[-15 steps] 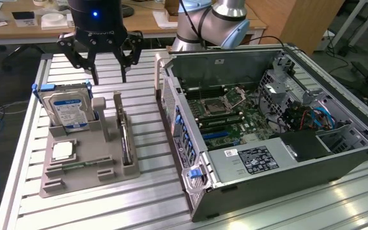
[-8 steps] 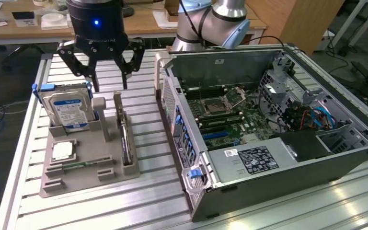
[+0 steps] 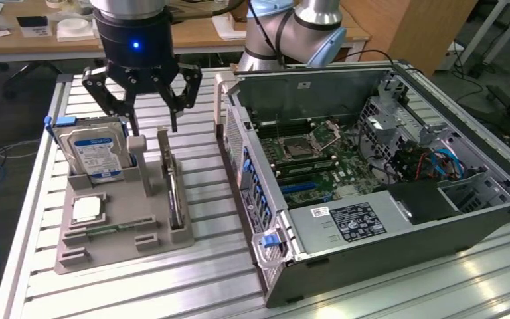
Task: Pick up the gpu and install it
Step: 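Pick up the gpu and move the gpu toward the slot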
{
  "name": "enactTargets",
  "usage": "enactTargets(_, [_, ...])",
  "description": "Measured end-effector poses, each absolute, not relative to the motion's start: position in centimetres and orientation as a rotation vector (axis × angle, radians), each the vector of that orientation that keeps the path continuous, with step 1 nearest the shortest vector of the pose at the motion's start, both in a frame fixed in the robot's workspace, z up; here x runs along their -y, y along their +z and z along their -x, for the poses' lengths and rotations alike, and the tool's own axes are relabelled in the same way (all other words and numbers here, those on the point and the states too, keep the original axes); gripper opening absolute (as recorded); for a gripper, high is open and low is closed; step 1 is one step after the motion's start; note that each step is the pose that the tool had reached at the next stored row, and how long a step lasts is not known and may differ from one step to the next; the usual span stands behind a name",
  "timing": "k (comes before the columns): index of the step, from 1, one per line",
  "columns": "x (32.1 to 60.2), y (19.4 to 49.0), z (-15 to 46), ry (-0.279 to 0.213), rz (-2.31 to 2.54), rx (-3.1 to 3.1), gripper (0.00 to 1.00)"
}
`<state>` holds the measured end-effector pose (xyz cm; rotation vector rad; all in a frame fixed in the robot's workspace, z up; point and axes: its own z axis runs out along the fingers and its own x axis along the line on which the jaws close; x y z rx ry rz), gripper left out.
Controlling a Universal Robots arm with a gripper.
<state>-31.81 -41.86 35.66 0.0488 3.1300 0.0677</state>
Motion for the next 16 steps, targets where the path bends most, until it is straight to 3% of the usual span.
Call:
enactTargets(7, [42.0,34.8,31.8,0.067,-0.047,-3.13,0.6])
enactTargets(8, [42.0,34.7,31.8,0.066,-0.046,-3.13,0.66])
enactTargets(16, [42.0,33.5,31.8,0.064,-0.037,-3.13,0.66])
